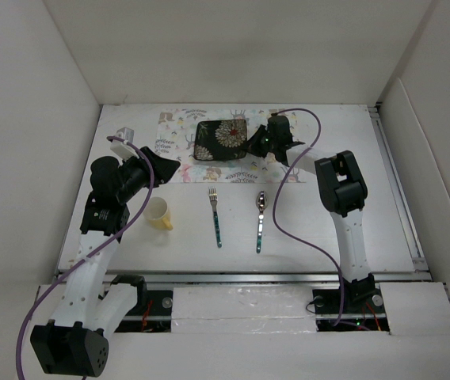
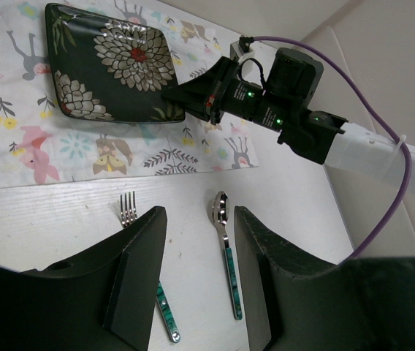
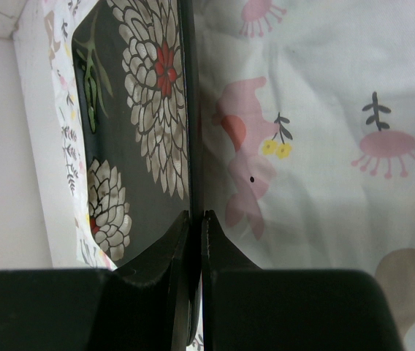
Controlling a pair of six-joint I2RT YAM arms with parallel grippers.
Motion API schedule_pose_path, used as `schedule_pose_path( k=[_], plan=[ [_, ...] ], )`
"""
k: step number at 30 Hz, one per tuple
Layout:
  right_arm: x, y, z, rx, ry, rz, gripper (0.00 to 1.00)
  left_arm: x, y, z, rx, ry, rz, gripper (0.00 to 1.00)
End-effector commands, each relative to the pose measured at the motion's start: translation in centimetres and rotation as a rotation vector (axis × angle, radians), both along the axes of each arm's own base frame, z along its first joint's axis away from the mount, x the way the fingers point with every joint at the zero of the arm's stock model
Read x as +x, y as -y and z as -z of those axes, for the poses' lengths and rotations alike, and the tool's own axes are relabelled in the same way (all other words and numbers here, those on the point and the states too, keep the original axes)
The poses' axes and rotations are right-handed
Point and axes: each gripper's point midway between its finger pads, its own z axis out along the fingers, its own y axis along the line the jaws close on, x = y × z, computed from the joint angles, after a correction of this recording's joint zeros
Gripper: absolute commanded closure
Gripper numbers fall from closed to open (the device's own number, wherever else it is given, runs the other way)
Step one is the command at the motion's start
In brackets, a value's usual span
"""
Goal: Set the dinner table for one person
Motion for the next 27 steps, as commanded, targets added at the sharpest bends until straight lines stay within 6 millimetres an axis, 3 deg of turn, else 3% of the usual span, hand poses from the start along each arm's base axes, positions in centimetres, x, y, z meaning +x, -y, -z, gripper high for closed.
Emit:
schedule_pose_path(
  k=[1,3,6,7,15,17,19,20,21,22,23,25,27],
  plan=[
    [2.3,-1.5,-8.4,0.095,0.201,-0.08,1.0,0.1,0.2,-2.5,-0.016,0.081,0.017,0.62],
    [2.5,-0.9,-7.6,0.082,0.182,-0.068,1.0,0.2,0.2,-2.4,-0.014,0.078,0.016,0.62],
    [2.4,-0.3,-6.9,0.078,0.165,-0.066,0.83,0.1,0.2,-2.4,-0.017,0.08,0.017,0.62],
    [2.2,-0.3,-6.6,0.07,0.159,-0.07,0.71,0.1,0.2,-2.4,-0.017,0.082,0.015,0.62],
    [1.0,1.0,-5.7,-0.007,0.135,-0.053,0.59,0.2,0.0,-2.5,-0.011,0.082,-0.001,0.62],
    [0.2,2.8,-8.4,-0.052,0.199,-0.024,0.53,0.1,0.0,-2.6,-0.009,0.09,0.001,0.63],
    [0.2,3.9,-8.7,-0.079,0.205,-0.001,0.51,0.1,-0.1,-2.8,-0.01,0.094,-0.004,0.64],
    [-0.4,4.4,-8.2,-0.104,0.191,0.002,0.48,0.2,-0.1,-2.7,-0.007,0.089,-0.005,0.73],
    [-0.8,4.7,-9.7,-0.127,0.228,-0.003,0.45,0.2,0.0,-2.8,-0.005,0.091,0.0,0.82],
    [-0.9,5.3,-10.0,-0.153,0.236,0.012,0.42,0.1,0.0,-2.8,-0.004,0.092,0.004,0.89],
    [-1.6,5.7,-9.5,-0.175,0.223,0.008,0.41,0.0,0.1,-2.9,-0.006,0.096,0.01,1.0],
    [-2.6,6.4,-11.0,-0.21,0.271,0.004,0.41,-0.2,0.2,-3.2,-0.005,0.114,0.018,1.0],
    [-4.3,6.0,-10.4,-0.263,0.284,-0.026,0.58,-0.1,-0.1,-3.2,0.004,0.117,0.004,1.0]
  ],
)
